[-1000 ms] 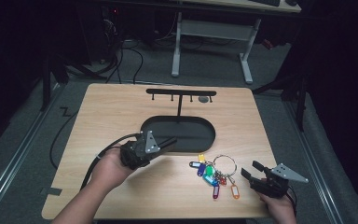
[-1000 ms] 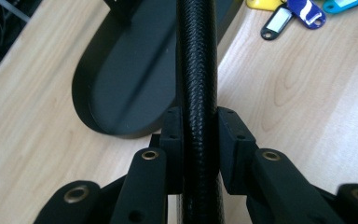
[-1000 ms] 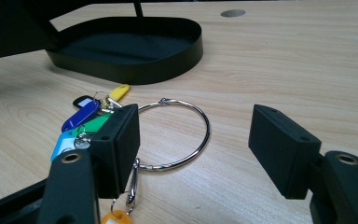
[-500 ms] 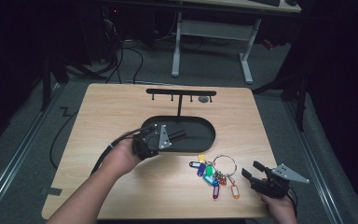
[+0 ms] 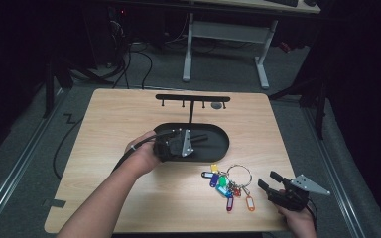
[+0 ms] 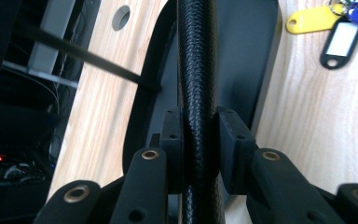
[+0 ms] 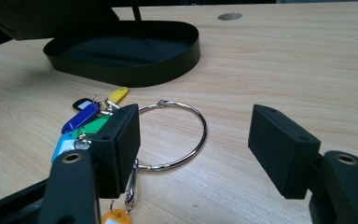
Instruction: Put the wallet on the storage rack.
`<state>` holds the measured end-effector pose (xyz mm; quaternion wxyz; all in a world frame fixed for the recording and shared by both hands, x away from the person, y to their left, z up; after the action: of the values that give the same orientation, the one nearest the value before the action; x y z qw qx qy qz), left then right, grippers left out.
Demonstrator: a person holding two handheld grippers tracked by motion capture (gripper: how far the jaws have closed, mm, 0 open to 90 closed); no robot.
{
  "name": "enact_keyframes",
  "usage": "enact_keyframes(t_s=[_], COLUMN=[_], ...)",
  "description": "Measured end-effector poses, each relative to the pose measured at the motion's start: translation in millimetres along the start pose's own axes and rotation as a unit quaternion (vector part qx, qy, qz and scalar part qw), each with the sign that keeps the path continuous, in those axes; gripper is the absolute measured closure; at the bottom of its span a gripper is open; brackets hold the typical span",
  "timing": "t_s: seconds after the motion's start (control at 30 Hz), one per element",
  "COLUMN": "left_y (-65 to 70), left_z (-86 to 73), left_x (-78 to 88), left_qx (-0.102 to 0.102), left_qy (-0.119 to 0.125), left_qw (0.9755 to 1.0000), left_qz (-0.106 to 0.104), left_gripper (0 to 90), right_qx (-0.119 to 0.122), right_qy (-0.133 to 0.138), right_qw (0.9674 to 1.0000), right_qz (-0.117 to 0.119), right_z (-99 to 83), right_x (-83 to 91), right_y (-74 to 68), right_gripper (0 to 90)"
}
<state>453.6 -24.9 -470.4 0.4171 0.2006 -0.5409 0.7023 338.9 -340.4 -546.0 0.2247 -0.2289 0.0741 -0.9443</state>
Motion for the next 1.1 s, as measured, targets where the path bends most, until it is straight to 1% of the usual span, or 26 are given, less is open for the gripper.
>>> enact_keyframes(t_s=[0.07,0.2,0.27,0.33,0.43,0.5,0.53,0.63,0.77,0.87,0.93,1.0,1.03,1.1], left_y=[-2.3,-7.6,-8.9,-9.4,-8.8,-8.7,-9.3,-12.1,-18.2,-21.3,-21.6,-20.5,-20.6,-21.6], left_z=[3.9,12.6,16.3,19.4,23.4,25.4,26.0,26.6,23.2,19.3,16.5,14.1,12.7,11.9], left_x=[-5.6,-16.6,-22.2,-27.6,-34.4,-38.2,-40.2,-45.7,-55.5,-63.5,-69.1,-74.5,-75.9,-79.0], left_qx=[-0.011,-0.022,-0.025,-0.033,-0.037,-0.042,-0.042,-0.041,-0.043,-0.038,-0.035,-0.039,-0.045,-0.042], left_qy=[-0.002,0.0,0.001,-0.001,0.004,0.006,0.007,0.007,-0.001,0.0,-0.003,-0.006,-0.009,-0.003], left_qw=[0.9999,0.9997,0.9997,0.9994,0.9993,0.9991,0.9991,0.9991,0.9989,0.9992,0.9992,0.9991,0.9988,0.9991], left_qz=[0.004,0.006,0.007,0.007,0.004,0.007,0.008,0.008,0.019,0.015,0.016,0.014,0.013,0.011], left_gripper=[74.2,74.2,74.1,74.2,74.2,74.1,74.1,74.1,74.2,74.2,74.2,74.2,74.2,74.2], right_qx=[0.0,-0.007,-0.006,-0.006,-0.007,-0.008,-0.008,-0.009,-0.009,-0.01,-0.012,-0.013,-0.014,-0.015], right_qy=[0.001,0.002,0.003,0.003,0.004,0.002,0.002,0.005,0.004,0.002,0.002,0.005,0.004,0.003], right_qw=[1.0,1.0,1.0,1.0,1.0,1.0,1.0,0.9999,0.9999,0.9999,0.9999,0.9999,0.9999,0.9999], right_qz=[0.001,0.0,0.001,0.001,0.001,0.0,-0.001,-0.001,-0.002,-0.003,-0.003,-0.003,-0.003,-0.003], right_z=[-0.4,-0.9,-0.7,-0.4,-0.4,-1.3,-1.3,-0.5,-1.0,-1.8,-1.8,-1.4,-1.6,-2.3], right_x=[0.8,1.6,2.1,2.3,2.5,2.5,2.6,3.2,3.3,2.7,2.8,3.3,3.3,2.8], right_y=[0.7,3.6,3.2,2.9,2.8,3.6,4.1,4.7,4.4,4.5,4.9,6.0,6.3,7.2], right_gripper=[34.5,34.6,34.6,34.6,34.8,34.9,34.9,34.9,34.9,34.9,34.9,35.0,35.0,35.0])
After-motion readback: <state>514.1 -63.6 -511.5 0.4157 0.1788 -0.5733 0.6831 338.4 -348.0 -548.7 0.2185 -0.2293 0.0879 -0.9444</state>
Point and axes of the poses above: each handheld gripper's, and its own axes: x roughly backward along the jaws, z roughly out of its top, y roughly to its right, the point moved 8 cm from there along -x, roughly forward along the jaws, and after that the axes turned 6 degrees about -x, right-handed, at the moved point
